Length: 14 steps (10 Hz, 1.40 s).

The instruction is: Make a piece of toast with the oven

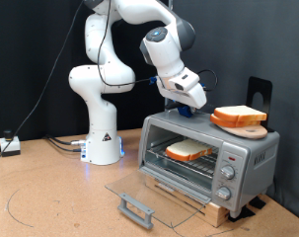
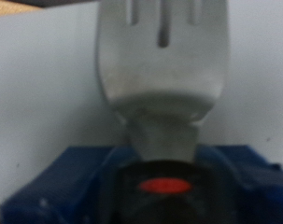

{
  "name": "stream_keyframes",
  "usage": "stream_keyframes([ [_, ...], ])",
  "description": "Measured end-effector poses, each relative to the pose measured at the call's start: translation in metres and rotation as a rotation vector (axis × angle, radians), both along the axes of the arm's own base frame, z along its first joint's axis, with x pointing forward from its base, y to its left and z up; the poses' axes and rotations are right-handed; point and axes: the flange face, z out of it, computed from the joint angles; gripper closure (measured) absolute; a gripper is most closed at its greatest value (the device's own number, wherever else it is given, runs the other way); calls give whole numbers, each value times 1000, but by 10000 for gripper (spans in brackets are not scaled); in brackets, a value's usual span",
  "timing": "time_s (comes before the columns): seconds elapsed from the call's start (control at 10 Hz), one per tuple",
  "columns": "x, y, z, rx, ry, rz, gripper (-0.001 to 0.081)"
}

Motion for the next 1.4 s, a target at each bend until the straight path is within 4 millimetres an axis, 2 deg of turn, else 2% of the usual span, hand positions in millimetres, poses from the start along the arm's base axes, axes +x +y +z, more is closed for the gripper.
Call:
stream_keyframes([
  [0.1,1,1,2,14,-8,2,197],
  [0.2,1,-1,5,30,-11,13,197],
  [0.3,0,-4,11,55,-10,23,41],
  [0.8,-9,-30,63,164,-59,39,-3],
  [1.0,-8,-32,62,167,-57,37,-3],
  [1.1,-4,-41,62,157,-66,26,-3],
  [1.4,7,-86,64,98,-83,-38,-3],
])
